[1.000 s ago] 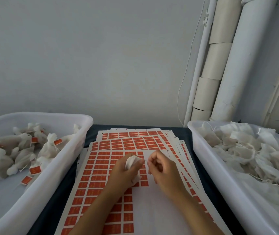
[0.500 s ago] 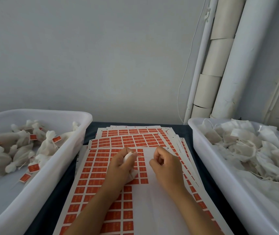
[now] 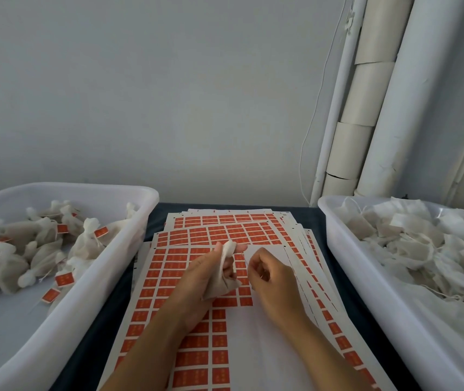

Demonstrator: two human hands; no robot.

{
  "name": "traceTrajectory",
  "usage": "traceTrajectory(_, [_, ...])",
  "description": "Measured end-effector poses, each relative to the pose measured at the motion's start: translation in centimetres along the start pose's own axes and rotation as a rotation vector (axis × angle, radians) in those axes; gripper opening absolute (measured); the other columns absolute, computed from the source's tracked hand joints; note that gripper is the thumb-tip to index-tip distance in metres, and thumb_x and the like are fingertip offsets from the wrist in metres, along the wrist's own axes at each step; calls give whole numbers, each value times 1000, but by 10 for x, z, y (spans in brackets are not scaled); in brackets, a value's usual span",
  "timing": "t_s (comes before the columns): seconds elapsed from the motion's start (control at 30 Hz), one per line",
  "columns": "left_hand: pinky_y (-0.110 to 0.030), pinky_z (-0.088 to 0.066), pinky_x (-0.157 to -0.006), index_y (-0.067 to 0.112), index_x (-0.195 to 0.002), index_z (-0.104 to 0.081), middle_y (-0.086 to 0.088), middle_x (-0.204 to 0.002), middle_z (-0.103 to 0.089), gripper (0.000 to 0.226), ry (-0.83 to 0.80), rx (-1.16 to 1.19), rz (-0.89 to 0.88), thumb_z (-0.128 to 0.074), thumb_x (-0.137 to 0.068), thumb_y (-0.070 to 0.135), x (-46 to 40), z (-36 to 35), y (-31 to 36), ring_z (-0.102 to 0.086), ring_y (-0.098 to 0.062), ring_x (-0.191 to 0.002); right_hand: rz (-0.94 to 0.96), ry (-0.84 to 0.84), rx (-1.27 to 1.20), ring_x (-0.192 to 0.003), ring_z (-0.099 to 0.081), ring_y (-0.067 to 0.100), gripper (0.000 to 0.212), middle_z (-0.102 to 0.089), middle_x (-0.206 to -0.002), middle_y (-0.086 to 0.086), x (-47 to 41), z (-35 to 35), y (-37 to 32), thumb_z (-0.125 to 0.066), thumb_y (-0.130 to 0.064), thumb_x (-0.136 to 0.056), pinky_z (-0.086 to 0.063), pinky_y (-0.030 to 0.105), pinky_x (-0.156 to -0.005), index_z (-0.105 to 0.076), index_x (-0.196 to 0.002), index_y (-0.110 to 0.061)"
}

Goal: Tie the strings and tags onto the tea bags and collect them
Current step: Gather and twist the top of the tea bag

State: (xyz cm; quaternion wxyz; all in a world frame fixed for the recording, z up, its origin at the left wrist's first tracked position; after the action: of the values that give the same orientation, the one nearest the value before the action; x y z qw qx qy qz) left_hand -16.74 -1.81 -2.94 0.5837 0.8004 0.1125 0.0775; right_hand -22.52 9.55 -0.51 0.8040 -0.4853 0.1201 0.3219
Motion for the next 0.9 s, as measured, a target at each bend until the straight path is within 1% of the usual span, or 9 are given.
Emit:
traceTrajectory(0.03, [-18,-53,-61,44,-82,-74,-2,-94,-67,22,-6,-16,-14,-53,-76,47,1,-1,1,-61,-20,-90,8,-34,-13,-70,-59,-1,13,-53,-76,-28,0,-3,-1,-58,-28,-90,-44,0,-66,-50,-82,-35])
traceTrajectory(0.13, [-24,-54,-68,37,-99,-73,4,-100,-70,28,-30,-22,-24,-56,-78,45,1,-2,1,-65,-21,-88,27,-181,-46,-75,-61,1,15,-55,-81,-27,3,-19,-6,-55,-27,-92,-48,6,-71,-49,-84,-38])
traceTrajectory(0.2, [-24,-54,-70,36,-106,-70,8,-106,-70,30,-68,-77,-36,-53,-82,44,1,-6,2,-68,-14,-90,23,-232,-55,-77,-61,0,13,-57,-85,-27,5,-25,-7,-53,-27,-93,-47,5,-71,-50,-89,-38])
traceTrajectory(0.33, [-23,-54,-73,38,-103,-71,9,-107,-69,30,-72,-128,-70,-57,-77,45,0,-8,3,-65,-13,-94,9,-228,-81,-79,-58,-6,16,-54,-91,-30,5,-24,-6,-53,-25,-93,-42,0,-70,-51,-102,-38])
traceTrajectory(0.43, [-15,-52,-66,41,-93,-73,14,-101,-70,24,-10,-186,-137,-59,-74,44,0,-4,7,-65,-5,-92,8,-194,-84,-78,-58,-4,16,-51,-89,-32,5,-19,-5,-54,-22,-93,-45,1,-71,-50,-99,-36])
traceTrajectory(0.5, [-12,-51,-64,36,-88,-75,16,-98,-70,21,52,-226,-185,-62,-73,42,-1,1,9,-64,-4,-92,6,-158,-85,-75,-59,-2,11,-53,-87,-28,4,-15,-4,-54,-21,-92,-47,4,-71,-52,-95,-32])
traceTrajectory(0.63, [-9,-49,-62,28,-81,-72,18,-84,-70,5,204,-342,-280,-67,-80,27,-2,13,14,-63,-2,-83,-1,-78,-71,-75,-59,1,5,-56,-87,-21,3,-8,-3,-57,-21,-90,-49,5,-70,-55,-90,-26])
traceTrajectory(0.77, [-11,-50,-58,22,-70,-68,11,-69,-66,9,324,-509,-368,-72,-78,24,1,19,22,-61,-5,-69,-13,35,-98,-72,-60,5,6,-56,-80,-21,3,3,-5,-61,-21,-88,-48,6,-65,-56,-85,-24])
traceTrajectory(0.9, [-12,-50,-56,21,-72,-61,8,-70,-63,15,359,-592,-429,-74,-78,22,4,16,26,-58,-4,-65,-11,94,-125,-69,-60,8,7,-59,-79,-14,6,9,-9,-59,-22,-89,-49,8,-63,-54,-84,-23])
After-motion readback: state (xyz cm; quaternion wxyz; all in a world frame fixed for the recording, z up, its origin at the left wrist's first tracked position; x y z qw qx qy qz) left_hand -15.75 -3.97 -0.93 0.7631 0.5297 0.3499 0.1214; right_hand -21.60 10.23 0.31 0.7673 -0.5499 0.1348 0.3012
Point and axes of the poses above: each hand's wrist, its own x-axis away from the middle knuckle, its own z-axis out of the back of the hand, y = z × x, the point moved 10 cm from there along -x, towards the middle knuckle
